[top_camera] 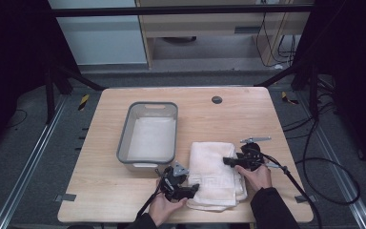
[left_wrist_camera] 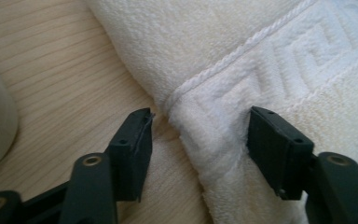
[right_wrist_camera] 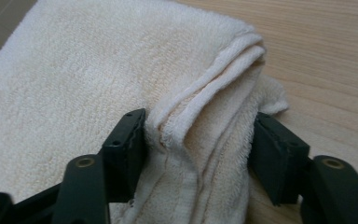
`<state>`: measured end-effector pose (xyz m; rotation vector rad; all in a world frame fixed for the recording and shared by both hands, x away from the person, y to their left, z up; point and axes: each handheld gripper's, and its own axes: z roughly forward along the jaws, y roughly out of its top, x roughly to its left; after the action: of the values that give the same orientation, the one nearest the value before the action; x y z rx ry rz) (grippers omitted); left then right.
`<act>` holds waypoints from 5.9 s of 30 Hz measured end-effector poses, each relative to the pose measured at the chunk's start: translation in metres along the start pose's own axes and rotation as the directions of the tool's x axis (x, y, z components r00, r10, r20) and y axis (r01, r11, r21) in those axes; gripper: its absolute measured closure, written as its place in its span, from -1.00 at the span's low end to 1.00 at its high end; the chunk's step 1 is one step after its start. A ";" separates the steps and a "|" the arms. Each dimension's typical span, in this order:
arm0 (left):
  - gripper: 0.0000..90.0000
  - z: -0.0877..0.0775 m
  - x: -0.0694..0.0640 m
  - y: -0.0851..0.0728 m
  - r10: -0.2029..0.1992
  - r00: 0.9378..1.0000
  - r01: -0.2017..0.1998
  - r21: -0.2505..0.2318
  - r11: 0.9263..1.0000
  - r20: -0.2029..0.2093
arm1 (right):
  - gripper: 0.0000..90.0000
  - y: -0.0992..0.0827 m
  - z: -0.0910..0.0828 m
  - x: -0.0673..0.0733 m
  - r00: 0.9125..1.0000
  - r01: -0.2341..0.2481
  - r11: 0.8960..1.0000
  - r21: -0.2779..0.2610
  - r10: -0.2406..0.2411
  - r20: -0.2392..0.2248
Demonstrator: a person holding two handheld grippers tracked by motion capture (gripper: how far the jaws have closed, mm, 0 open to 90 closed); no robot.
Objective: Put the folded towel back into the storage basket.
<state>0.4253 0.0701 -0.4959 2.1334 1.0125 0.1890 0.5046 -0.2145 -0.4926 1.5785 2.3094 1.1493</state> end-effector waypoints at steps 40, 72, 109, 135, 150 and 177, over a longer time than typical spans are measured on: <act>0.72 -0.032 -0.008 0.010 0.007 0.996 0.002 -0.101 0.995 0.089 | 0.48 0.017 -0.045 0.019 0.996 0.032 0.993 -0.112 -0.041 -0.079; 0.73 -0.077 -0.007 0.031 0.052 0.995 -0.031 -0.233 0.972 0.083 | 0.49 0.041 -0.082 0.044 0.991 0.079 0.965 -0.249 -0.102 -0.082; 0.74 -0.134 0.026 0.054 0.019 0.999 0.001 -0.395 0.919 0.046 | 0.49 0.100 -0.094 0.089 0.981 0.135 0.919 -0.371 -0.176 -0.081; 0.74 -0.165 0.063 0.055 -0.061 0.998 0.050 -0.470 0.881 -0.008 | 0.49 0.147 -0.073 0.125 0.971 0.165 0.904 -0.394 -0.219 -0.095; 0.74 -0.185 0.085 0.053 -0.109 0.994 0.080 -0.506 0.859 -0.028 | 0.49 0.173 -0.060 0.151 0.965 0.189 0.901 -0.389 -0.244 -0.096; 0.74 -0.201 0.123 0.040 -0.196 0.978 0.131 -0.516 0.847 -0.073 | 0.49 0.195 -0.020 0.184 0.961 0.205 0.903 -0.378 -0.259 -0.096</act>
<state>0.4478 0.2565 -0.3478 1.5595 1.0696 0.4576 0.5583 -0.0375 -0.2968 1.0894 2.1262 1.5586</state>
